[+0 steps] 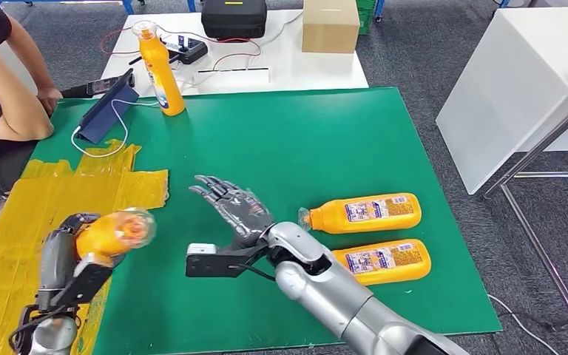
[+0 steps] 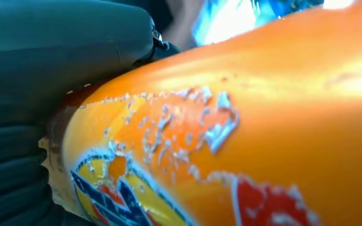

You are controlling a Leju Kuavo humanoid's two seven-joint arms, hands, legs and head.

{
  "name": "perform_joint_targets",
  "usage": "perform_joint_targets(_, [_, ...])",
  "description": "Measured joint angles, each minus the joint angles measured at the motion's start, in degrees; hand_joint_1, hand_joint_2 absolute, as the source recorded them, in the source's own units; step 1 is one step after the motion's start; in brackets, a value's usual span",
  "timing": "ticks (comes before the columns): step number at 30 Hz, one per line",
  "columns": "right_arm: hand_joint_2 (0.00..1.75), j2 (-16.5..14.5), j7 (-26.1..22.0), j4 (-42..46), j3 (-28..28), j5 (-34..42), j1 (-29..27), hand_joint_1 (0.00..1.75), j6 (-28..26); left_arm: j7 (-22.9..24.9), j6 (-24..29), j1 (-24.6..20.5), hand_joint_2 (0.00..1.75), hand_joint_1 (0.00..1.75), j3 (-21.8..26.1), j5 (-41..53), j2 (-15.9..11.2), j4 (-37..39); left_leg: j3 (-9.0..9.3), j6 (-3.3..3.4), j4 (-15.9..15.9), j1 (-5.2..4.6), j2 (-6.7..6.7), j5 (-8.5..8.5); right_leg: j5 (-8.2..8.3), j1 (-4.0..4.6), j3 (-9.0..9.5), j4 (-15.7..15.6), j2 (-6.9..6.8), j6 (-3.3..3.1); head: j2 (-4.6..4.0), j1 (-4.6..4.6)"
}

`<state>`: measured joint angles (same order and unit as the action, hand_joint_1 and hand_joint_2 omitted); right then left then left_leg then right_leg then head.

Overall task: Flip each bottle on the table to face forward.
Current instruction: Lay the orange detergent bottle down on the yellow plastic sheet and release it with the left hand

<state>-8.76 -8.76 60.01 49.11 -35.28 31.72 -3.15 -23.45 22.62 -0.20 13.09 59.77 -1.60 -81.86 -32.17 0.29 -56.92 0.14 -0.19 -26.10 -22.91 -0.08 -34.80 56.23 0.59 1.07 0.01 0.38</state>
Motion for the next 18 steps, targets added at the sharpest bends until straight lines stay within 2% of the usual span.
perform_joint_targets(1, [1.75, 1.72, 0.00, 1.84, -0.60, 0.59, -0.24, 0.00, 1.12, 3.73, 3.69, 0.07, 1.75, 1.75, 0.02, 8.07, -0.38, 1.03, -0.01, 0.00, 0.00, -0.01, -0.01, 0.00, 0.00, 0.00, 0.00, 0.00, -0.01, 0.00, 0.00, 0.01])
perform_joint_targets(3, [1.75, 5.30, -0.02, 5.47, -1.65, 2.19, -0.77, 0.00, 3.17, 9.78, 7.76, 0.38, 1.75, 1.75, 0.01, 18.93, -1.14, 3.29, -0.03, 0.01, 0.00, -0.02, -0.02, -0.01, 0.00, -0.01, 0.00, -0.02, -0.02, 0.00, -0.01, 0.02])
perform_joint_targets(6, [1.75, 11.92, -0.30, 11.39, -3.35, 4.96, -2.26, 0.00, 5.88, 14.79, 9.49, 0.84, 1.75, 1.75, 0.20, 25.91, -2.61, 7.44, -0.05, 0.04, -0.01, -0.04, -0.03, -0.03, -0.01, -0.02, 0.00, -0.07, -0.05, 0.01, 0.00, 0.01])
perform_joint_targets(11, [1.75, 25.53, -0.74, 22.09, -7.92, 9.42, -6.70, 0.00, 11.04, 16.19, 9.58, 0.63, 1.75, 1.75, 1.12, 29.43, -5.15, 13.84, -0.05, 0.13, -0.01, -0.10, -0.22, -0.10, -0.02, -0.12, 0.09, -0.11, -0.24, 0.03, -0.01, 0.00])
perform_joint_targets(15, [1.75, 33.81, -0.57, 27.57, -11.60, 12.41, -9.99, 0.00, 14.96, 16.27, 9.16, -0.48, 1.75, 1.75, 1.17, 29.59, -6.03, 16.32, 0.23, 0.37, 0.01, -0.15, -0.25, -0.34, -0.10, -0.17, 0.42, -0.14, -0.25, 0.13, -0.01, -0.02])
perform_joint_targets(16, [1.75, 35.78, -0.46, 28.86, -12.37, 13.43, -10.73, 0.00, 15.96, 16.41, 8.91, -0.77, 1.75, 1.61, 1.07, 29.61, -6.21, 16.82, 0.31, 0.44, 0.02, -0.14, -0.26, -0.40, -0.14, -0.17, 0.51, -0.14, -0.25, 0.17, -0.01, -0.02])
perform_joint_targets(17, [1.75, 37.62, -0.37, 30.02, -13.10, 14.31, -11.39, 0.00, 16.72, 16.58, 8.68, -1.02, 1.75, 1.18, 0.96, 29.62, -6.38, 17.23, 0.37, 0.50, 0.02, -0.13, -0.26, -0.43, -0.16, -0.17, 0.58, -0.13, -0.25, 0.20, 0.00, -0.02])
perform_joint_targets(18, [1.75, 39.33, -0.30, 31.09, -13.85, 15.01, -11.96, 0.00, 17.27, 16.77, 8.49, -1.22, 1.31, 0.74, 0.85, 29.64, -6.56, 17.58, 0.43, 0.52, 0.03, -0.12, -0.26, -0.44, -0.16, -0.16, 0.64, -0.13, -0.25, 0.19, 0.00, -0.02])
